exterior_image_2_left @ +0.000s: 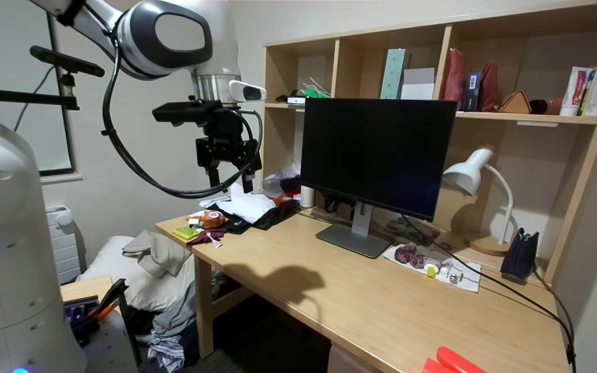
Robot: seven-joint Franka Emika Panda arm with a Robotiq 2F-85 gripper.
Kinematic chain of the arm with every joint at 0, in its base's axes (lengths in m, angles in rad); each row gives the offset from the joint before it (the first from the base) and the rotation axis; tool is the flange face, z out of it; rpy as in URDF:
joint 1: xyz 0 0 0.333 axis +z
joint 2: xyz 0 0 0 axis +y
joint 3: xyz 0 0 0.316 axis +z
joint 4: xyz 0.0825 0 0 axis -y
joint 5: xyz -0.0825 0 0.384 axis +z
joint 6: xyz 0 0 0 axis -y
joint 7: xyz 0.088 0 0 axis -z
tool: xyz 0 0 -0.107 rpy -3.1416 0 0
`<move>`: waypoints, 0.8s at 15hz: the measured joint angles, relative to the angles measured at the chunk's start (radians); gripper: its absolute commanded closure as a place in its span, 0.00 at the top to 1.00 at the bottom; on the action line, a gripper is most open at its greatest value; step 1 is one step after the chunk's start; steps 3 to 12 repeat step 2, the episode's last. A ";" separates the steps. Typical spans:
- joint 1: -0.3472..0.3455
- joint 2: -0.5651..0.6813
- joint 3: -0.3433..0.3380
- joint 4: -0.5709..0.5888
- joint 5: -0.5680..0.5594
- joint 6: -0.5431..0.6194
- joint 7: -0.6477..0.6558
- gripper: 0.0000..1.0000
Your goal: Move the small tube to left of the table then close the top drawer on the right
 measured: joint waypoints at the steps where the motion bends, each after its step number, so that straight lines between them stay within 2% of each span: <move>1: 0.000 0.000 0.000 0.000 0.000 0.000 0.000 1.00; 12: 0.000 0.000 0.000 0.000 0.000 0.000 0.000 1.00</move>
